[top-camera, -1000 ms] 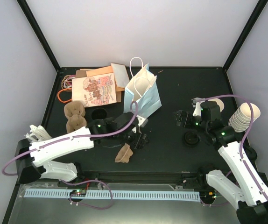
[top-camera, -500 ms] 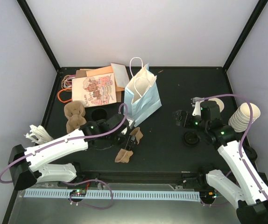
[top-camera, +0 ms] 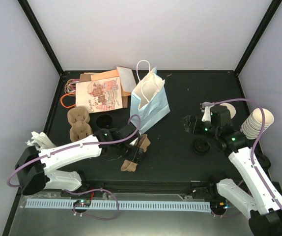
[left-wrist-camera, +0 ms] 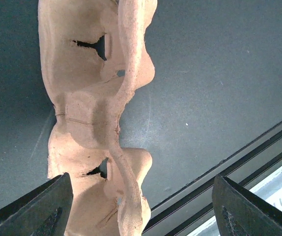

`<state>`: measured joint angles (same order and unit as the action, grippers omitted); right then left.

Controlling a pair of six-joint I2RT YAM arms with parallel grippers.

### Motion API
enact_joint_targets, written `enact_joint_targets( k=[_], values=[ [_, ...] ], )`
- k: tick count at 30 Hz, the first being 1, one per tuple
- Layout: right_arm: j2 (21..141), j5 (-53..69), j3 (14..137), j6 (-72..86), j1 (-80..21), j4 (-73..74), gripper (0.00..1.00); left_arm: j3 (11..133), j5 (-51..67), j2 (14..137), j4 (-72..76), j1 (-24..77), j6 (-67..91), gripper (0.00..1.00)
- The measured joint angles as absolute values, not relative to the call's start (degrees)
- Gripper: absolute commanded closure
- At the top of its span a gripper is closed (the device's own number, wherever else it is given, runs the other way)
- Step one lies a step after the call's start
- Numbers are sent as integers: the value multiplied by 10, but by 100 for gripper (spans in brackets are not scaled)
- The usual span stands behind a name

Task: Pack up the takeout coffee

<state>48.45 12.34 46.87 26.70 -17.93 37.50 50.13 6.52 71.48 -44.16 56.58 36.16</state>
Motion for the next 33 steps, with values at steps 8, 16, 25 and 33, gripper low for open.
enact_joint_targets(
  k=[8, 16, 25, 33],
  values=[
    [484, 126, 466, 267, -179, 373, 0, 501, 77, 728, -439, 566, 362, 3],
    [484, 126, 463, 267, -180, 372, 0, 501, 78, 728, -439, 566, 361, 2],
    [484, 127, 462, 267, -179, 369, 0, 496, 79, 748, -439, 566, 360, 12],
    [484, 128, 460, 267, -179, 363, 0, 493, 102, 752, -429, 568, 358, 15]
  ],
)
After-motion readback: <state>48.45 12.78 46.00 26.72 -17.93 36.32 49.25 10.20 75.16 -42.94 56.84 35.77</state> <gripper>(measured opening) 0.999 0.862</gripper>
